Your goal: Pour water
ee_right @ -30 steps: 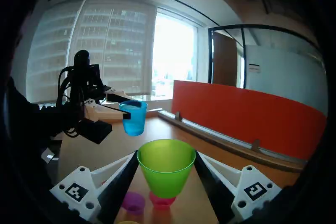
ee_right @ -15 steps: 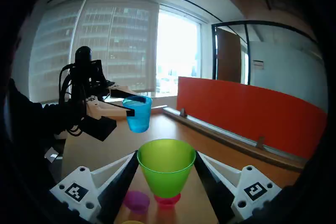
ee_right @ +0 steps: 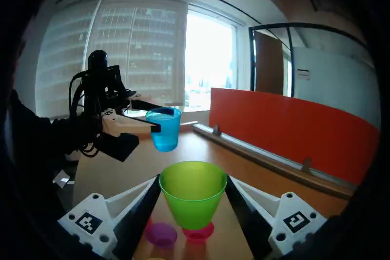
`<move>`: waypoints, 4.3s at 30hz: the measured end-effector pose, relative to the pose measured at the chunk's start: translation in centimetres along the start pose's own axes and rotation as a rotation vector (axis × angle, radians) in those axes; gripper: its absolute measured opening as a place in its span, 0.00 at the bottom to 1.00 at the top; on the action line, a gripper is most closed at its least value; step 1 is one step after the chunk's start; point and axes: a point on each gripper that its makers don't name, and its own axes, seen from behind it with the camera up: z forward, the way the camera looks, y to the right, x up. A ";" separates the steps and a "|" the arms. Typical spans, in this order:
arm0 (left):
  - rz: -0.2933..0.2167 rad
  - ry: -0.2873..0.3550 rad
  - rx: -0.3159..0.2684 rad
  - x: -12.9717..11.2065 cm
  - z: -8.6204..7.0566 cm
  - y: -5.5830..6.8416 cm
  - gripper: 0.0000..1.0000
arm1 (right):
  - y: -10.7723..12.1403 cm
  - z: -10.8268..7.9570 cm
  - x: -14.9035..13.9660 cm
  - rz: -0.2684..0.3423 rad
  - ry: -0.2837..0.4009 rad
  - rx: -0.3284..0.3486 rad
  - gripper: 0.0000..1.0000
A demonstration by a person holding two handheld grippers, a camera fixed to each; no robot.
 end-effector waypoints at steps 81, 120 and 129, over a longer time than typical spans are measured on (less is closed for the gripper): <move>0.347 -0.019 -0.006 2.9 1.3 1.6 0.89 | -4.3 4.6 -2.6 0.026 -0.031 0.131 0.94; 0.467 -0.026 -0.013 3.6 1.1 2.4 0.89 | -5.0 5.5 -2.7 0.031 -0.020 0.153 0.94; 0.504 -0.031 -0.018 3.8 1.0 2.8 0.89 | -5.0 5.7 -2.7 0.032 -0.018 0.154 0.94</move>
